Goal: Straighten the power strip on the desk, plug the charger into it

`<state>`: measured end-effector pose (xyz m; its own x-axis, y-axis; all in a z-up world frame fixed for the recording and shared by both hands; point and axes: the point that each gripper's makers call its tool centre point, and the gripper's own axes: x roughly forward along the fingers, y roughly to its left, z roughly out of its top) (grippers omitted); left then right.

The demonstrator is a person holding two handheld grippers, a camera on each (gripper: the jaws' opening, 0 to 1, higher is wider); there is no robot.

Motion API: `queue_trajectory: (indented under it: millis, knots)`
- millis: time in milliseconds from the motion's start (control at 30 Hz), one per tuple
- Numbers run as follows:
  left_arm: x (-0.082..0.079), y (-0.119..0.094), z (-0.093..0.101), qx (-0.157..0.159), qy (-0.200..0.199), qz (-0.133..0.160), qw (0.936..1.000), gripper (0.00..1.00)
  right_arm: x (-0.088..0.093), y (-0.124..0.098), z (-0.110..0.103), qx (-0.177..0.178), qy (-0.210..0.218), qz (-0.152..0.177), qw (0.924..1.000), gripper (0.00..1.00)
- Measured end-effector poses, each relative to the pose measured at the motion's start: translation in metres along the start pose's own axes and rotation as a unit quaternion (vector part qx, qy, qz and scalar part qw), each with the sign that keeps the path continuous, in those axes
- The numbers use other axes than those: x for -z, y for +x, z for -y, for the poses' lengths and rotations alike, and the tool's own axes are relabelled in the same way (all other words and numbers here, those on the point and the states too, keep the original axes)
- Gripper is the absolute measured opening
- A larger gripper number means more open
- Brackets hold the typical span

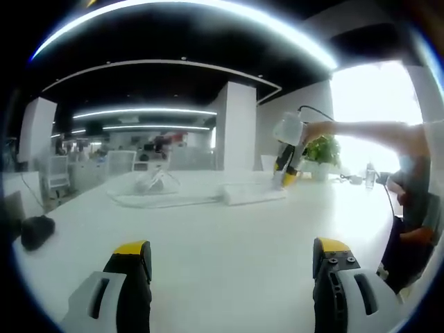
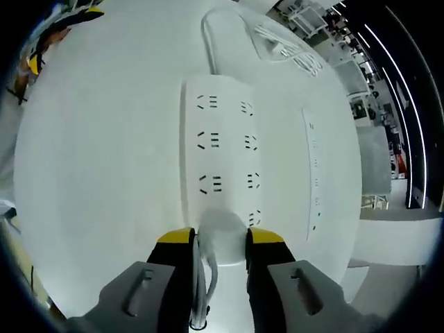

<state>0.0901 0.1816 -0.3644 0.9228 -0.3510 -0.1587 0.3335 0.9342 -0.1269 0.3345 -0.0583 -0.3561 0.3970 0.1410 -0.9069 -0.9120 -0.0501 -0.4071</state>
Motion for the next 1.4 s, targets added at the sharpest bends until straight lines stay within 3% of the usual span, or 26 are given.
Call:
queue_trajectory:
  millis: [300,700,967,1233,1400]
  knots:
    - [-0.002,0.008,0.006,0.009,0.002,-0.001,1.0000,0.99,0.003,0.002,0.002,-0.012,0.009,-0.009,0.9998,0.25]
    - [0.001,0.014,0.004,0.005,0.002,-0.007,1.0000,0.99,0.005,0.009,0.006,-0.001,-0.004,-0.010,0.9999,0.25]
    - [-0.004,0.012,0.005,0.007,0.005,-0.002,1.0000,0.99,0.003,0.008,0.004,-0.002,-0.018,-0.007,0.9998,0.26]
    - [0.002,0.004,-0.001,-0.001,0.004,-0.009,1.0000,0.99,0.001,0.006,0.001,0.000,-0.014,0.014,0.9998,0.27]
    - [0.001,0.003,-0.003,-0.003,0.004,-0.008,1.0000,0.99,0.000,0.006,-0.001,-0.001,-0.019,0.007,0.9998,0.28]
